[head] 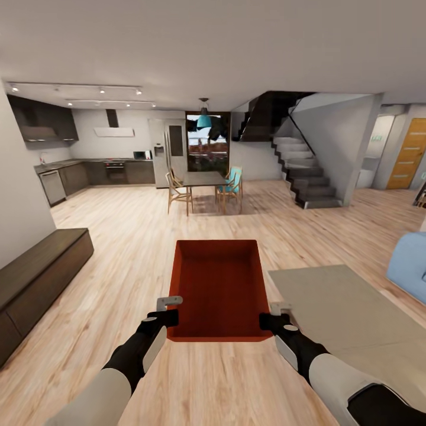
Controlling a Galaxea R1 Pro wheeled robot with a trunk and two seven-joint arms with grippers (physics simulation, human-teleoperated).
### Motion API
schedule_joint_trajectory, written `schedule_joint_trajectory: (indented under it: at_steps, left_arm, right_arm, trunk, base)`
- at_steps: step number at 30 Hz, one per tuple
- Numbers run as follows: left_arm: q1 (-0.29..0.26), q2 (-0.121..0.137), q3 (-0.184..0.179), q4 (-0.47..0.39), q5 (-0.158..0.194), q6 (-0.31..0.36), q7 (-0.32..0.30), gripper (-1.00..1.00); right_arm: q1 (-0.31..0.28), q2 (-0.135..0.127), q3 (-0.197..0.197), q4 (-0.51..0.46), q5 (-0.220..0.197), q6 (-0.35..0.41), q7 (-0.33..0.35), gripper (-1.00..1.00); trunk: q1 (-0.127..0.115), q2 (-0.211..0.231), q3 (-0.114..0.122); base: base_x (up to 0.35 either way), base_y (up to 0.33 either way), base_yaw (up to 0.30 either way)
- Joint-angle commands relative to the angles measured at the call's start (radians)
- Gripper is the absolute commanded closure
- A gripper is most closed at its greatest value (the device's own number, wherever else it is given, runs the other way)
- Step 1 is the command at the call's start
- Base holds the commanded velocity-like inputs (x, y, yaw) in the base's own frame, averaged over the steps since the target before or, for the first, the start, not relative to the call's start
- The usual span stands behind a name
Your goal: Move the two storage containers from the living room to the garage. In the garage, place one container on the floor and stack the other container on top of it (either order is fine).
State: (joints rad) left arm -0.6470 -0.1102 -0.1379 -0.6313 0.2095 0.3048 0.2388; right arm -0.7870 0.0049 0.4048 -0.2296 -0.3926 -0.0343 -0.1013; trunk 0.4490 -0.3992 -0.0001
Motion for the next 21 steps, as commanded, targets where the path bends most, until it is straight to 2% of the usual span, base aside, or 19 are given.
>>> schedule_joint_trajectory:
  at_steps: [1, 21]
  left_arm:
    - [0.0, 0.001, 0.038, -0.004, -0.024, 0.008, 0.016, 1.0]
    - [0.0, 0.003, 0.038, -0.003, -0.024, 0.008, 0.016, 1.0]
  right_arm:
    - [0.0, 0.0, -0.009, 0.0, -0.02, -0.003, 0.015, 1.0]
    - [0.0, 0.0, -0.009, 0.0, -0.02, -0.003, 0.015, 1.0]
  trunk:
    - [0.001, -0.001, 0.0]
    - [0.001, -0.001, 0.0]
  base:
    - [0.322, 0.0, 0.0]
    - [0.322, 0.0, 0.0]
